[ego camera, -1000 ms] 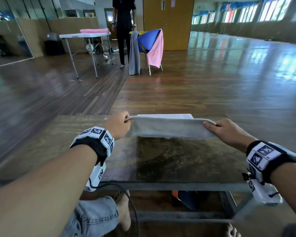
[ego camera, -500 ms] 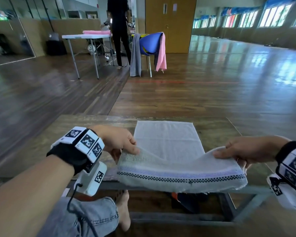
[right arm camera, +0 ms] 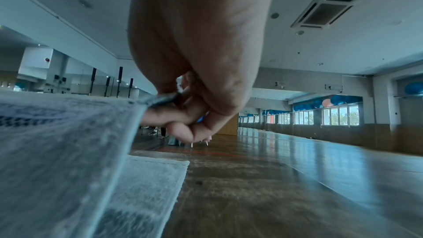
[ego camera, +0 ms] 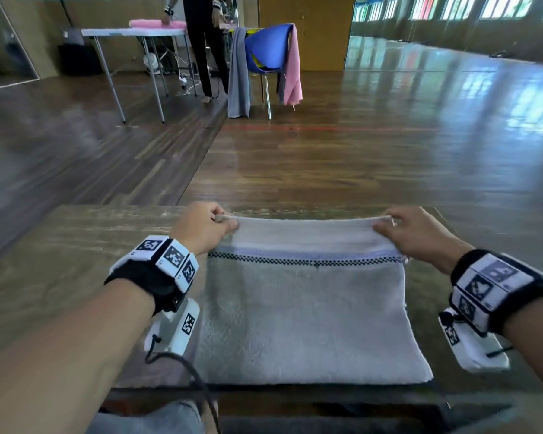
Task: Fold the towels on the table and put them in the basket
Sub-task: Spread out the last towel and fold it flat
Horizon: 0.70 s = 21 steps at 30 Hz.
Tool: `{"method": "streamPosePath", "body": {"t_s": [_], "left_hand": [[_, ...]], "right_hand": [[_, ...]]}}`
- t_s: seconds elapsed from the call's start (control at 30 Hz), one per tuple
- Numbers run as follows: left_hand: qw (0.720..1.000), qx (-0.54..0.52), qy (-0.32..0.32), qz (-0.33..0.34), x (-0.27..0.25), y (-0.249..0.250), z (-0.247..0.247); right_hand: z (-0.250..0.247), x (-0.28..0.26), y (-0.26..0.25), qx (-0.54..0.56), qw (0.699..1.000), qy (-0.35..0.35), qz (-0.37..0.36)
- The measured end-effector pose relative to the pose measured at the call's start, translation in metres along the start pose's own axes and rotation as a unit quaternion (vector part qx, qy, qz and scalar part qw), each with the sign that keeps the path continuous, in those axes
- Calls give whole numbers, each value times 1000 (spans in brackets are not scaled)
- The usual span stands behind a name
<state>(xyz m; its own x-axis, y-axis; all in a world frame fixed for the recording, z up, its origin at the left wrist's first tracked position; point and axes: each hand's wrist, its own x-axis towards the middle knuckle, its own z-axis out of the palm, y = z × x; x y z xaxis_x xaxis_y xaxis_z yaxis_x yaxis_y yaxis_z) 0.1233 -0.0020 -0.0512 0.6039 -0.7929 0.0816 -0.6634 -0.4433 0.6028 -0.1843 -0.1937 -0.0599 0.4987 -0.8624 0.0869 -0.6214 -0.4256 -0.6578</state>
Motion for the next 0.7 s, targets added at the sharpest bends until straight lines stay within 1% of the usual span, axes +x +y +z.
{"method": "streamPosePath", "body": {"t_s": [0.1, 0.17, 0.23, 0.33, 0.47, 0.53, 0.63, 0.7], "left_hand": [[1000, 16, 22, 1, 35, -4, 20], [999, 33, 33, 4, 55, -7, 33], [998, 49, 43, 8, 69, -12, 45], [997, 60, 53, 18, 79, -22, 61], [996, 86, -5, 13, 78, -31, 73], [995, 100, -7, 21, 73, -29, 75], [989, 138, 9, 43, 63, -14, 72], [987, 123, 9, 98, 54, 10, 65]], "right_hand": [[14, 41, 5, -44, 999, -2, 22], [24, 63, 10, -92, 995, -7, 33], [36, 80, 14, -138, 990, -12, 35], [50, 93, 22, -154, 987, -33, 26], [59, 90, 26, -155, 986, -64, -4], [57, 84, 25, -146, 987, -63, -20], [52, 67, 16, -84, 996, -23, -32], [49, 49, 7, -21, 999, 14, -47]]}}
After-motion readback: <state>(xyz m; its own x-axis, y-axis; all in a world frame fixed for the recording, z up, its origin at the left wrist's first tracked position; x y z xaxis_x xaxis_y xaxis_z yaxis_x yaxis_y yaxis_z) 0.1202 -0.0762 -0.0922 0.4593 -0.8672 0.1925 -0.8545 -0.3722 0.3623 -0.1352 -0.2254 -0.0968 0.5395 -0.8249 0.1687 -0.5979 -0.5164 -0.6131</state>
